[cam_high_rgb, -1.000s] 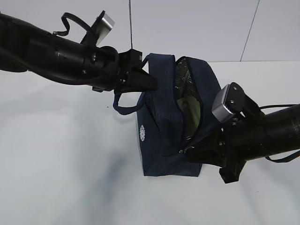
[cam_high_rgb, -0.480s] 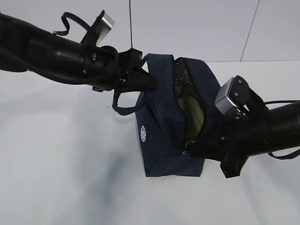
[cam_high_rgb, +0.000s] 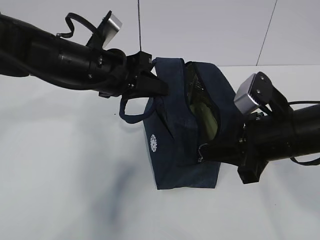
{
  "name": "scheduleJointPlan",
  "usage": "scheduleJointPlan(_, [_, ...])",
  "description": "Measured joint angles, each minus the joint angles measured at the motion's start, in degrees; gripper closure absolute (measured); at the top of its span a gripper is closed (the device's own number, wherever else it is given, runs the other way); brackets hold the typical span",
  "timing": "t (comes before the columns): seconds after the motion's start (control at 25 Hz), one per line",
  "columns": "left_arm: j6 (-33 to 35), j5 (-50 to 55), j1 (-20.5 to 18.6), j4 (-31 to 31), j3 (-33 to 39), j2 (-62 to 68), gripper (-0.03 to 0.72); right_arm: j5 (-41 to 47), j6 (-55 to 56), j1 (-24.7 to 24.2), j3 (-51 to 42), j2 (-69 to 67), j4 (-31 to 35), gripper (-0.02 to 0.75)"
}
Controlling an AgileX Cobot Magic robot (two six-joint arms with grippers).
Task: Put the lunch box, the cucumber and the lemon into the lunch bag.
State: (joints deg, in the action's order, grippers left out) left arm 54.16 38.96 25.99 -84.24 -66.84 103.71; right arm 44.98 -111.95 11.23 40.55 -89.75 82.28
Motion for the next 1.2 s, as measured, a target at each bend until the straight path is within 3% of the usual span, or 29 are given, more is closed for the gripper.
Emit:
scheduleJointPlan(0.56, [0.00,-0.10,0.00,0.00,0.00,0.00,0.683,-0.84,7.25,0.00,0.00,4.91,4.30,0.731])
scheduleJointPlan(1.04, [0.00,-0.34,0.00,0.00,0.00,0.00,0.683,-1.24,11.88,0.00,-0.12,7.86,17.32,0.731])
scheduleJointPlan(1.2, [0.00,-0.56,0.00,0.00,0.00,0.00,0.683,-1.82,15.43,0.00,-0.22,7.86,18.90,0.731])
